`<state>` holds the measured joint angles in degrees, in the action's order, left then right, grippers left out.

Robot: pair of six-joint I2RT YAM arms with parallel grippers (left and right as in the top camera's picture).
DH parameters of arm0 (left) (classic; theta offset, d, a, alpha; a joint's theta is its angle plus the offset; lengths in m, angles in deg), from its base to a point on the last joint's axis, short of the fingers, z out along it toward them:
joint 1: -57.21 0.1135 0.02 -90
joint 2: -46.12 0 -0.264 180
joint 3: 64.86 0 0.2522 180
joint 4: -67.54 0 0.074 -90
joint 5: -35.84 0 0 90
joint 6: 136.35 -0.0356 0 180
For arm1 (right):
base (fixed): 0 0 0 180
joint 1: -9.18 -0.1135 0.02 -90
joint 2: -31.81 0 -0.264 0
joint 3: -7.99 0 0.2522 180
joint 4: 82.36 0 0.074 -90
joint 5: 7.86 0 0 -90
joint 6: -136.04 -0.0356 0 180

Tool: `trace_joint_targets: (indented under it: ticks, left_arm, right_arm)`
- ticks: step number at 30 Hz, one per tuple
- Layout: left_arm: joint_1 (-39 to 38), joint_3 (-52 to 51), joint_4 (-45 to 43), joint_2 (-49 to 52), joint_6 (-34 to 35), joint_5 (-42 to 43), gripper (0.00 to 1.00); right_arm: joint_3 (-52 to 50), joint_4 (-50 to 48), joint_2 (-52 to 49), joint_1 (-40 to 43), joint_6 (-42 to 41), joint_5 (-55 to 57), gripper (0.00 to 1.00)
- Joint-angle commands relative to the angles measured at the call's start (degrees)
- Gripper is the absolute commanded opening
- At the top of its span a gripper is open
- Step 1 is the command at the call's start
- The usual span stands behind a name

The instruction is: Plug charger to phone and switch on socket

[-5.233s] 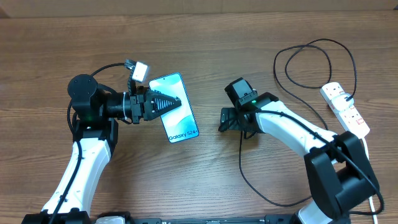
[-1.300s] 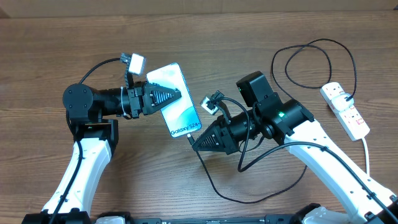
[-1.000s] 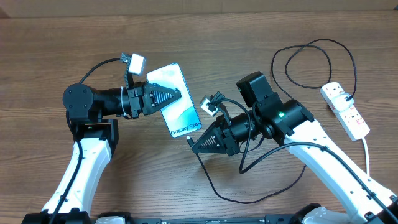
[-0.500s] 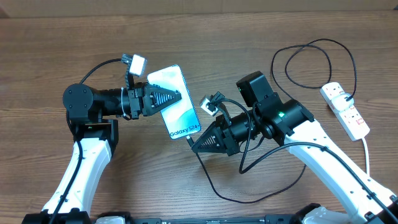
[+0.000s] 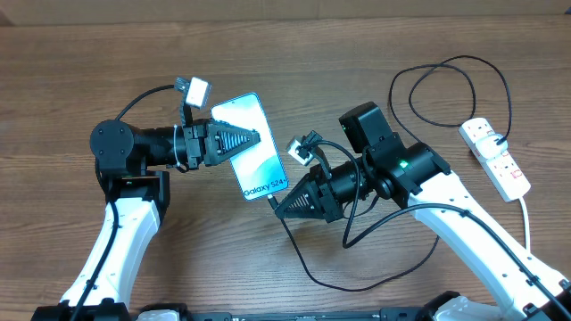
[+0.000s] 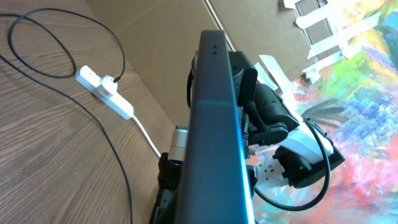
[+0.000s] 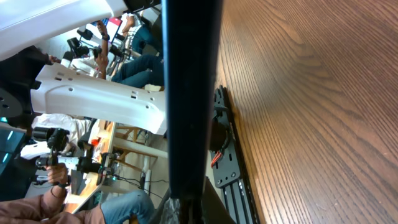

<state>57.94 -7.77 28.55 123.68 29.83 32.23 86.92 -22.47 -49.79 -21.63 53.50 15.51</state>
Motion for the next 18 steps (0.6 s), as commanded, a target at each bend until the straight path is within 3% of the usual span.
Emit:
trace_joint_targets:
  ticks: [1, 18]
  left_arm:
    - [-0.4, 0.6, -0.5, -0.1, 0.5, 0.2, 0.04]
    - [-0.4, 0.6, -0.5, 0.0, -2.5, 0.0, 0.05]
  right_arm:
    - [-0.3, -0.7, 0.2, -0.2, 0.0, -0.6, 0.04]
    - [-0.3, 1.7, 0.2, -0.2, 0.1, -1.4, 0.04]
